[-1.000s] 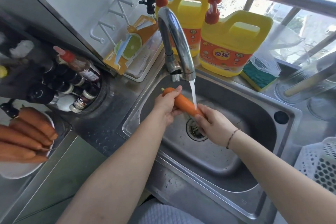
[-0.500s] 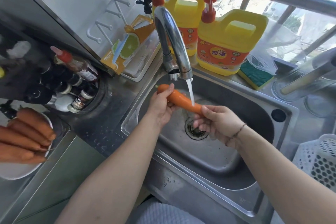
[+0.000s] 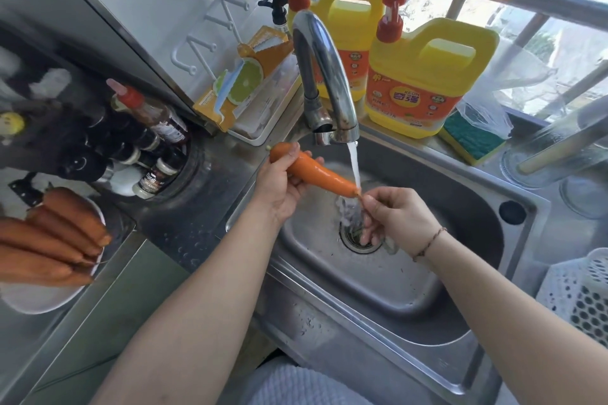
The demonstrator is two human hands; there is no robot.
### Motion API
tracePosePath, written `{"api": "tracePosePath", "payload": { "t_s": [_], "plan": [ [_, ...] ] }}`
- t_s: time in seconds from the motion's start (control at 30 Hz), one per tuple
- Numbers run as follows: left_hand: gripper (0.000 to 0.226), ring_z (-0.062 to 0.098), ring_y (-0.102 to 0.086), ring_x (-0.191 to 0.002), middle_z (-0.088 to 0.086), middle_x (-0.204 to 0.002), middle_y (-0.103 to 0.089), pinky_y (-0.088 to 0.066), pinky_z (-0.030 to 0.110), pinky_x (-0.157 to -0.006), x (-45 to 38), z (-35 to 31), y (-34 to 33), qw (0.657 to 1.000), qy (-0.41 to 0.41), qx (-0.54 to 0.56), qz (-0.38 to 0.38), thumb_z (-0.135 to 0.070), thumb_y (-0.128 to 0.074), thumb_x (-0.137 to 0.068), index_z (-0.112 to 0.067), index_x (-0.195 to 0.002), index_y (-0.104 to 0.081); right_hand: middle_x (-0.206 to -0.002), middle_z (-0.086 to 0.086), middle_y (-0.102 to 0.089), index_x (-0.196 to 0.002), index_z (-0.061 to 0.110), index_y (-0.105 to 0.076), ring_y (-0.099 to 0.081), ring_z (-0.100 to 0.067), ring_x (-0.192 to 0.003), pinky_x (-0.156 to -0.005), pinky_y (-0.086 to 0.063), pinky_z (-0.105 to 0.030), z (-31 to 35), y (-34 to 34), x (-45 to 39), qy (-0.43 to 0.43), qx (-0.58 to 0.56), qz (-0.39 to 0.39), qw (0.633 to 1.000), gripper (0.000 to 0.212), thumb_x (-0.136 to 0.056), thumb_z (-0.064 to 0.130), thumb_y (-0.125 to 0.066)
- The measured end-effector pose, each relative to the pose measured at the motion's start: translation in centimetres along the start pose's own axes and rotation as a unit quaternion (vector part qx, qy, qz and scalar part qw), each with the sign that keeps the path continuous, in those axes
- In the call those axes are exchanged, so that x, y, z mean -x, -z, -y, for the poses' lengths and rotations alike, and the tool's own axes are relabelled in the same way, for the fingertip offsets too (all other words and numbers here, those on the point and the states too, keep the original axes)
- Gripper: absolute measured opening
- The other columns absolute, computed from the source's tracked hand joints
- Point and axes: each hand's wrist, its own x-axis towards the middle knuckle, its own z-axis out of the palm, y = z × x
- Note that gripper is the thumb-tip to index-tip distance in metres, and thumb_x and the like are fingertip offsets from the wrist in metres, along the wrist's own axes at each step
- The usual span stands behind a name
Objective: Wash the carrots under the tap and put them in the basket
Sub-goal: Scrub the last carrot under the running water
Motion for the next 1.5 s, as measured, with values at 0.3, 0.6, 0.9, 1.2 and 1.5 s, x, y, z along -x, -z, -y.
{"api": "tracePosePath", "payload": {
  "t_s": [0.3,0.6,0.9,1.2,1.5],
  "plan": [
    [0.039,0.035,-0.070,-0.088,0.017,-0.103,-0.063,-0.062,0.047,-0.070,0.6,0.7,-0.9,0.999,-0.007,-0.003,-0.049,-0.013,-0.066,-0.094,-0.012,-0.126,-0.043,-0.075,-0.008,-0.060,-0.086,0.011,-0.057,-0.057,-0.034,-0.074,-0.065,-0.048,-0.040,-0.4,-1.6,-1.7,0.073,0.303,-0.149,0.938,0.036,-0.099,0.044,-0.049],
    [0.059,0.036,-0.070,-0.101,0.016,-0.109,-0.062,-0.062,0.049,-0.073,0.5,1.1,0.1,0.996,0.035,-0.013,-0.076,-0.019,-0.071,-0.091,-0.006,-0.140,-0.041,-0.047,0.006,-0.043,-0.063,0.013,-0.051,-0.043,-0.015,-0.049,-0.053,-0.042,-0.034,-1.8,0.2,-2.6,0.136,0.304,-0.105,0.937,0.037,-0.098,0.024,-0.056],
    [0.020,0.028,-0.072,-0.073,0.013,-0.082,-0.065,-0.062,0.037,-0.067,1.6,0.4,0.3,0.991,0.126,-0.011,0.031,-0.024,-0.059,-0.098,-0.005,-0.099,-0.052,-0.050,0.005,-0.033,-0.059,0.020,-0.040,-0.030,-0.012,-0.040,-0.040,-0.025,-0.019,-2.6,-0.1,-1.3,0.135,-0.084,0.176,0.972,0.048,-0.085,0.049,-0.068],
    [0.016,0.030,-0.073,-0.074,0.015,-0.084,-0.066,-0.063,0.039,-0.069,1.4,-0.7,1.1,0.992,0.109,-0.040,0.047,-0.021,-0.056,-0.099,-0.007,-0.103,-0.049,-0.055,-0.007,-0.055,-0.073,0.007,-0.064,-0.058,-0.017,-0.043,-0.038,-0.037,-0.018,-3.1,1.1,-0.6,0.033,-0.146,0.092,0.984,0.027,-0.097,0.011,-0.054],
    [0.017,0.030,-0.070,-0.085,0.013,-0.089,-0.068,-0.062,0.042,-0.074,1.2,-0.8,2.0,0.995,0.077,-0.045,0.034,-0.019,-0.057,-0.099,-0.008,-0.108,-0.048,-0.112,-0.018,-0.068,-0.121,-0.001,-0.057,-0.069,-0.029,-0.104,-0.083,-0.059,-0.035,-3.5,-0.2,-2.9,-0.166,-0.387,-0.002,0.907,0.049,-0.088,-0.024,-0.030]
  ]
}}
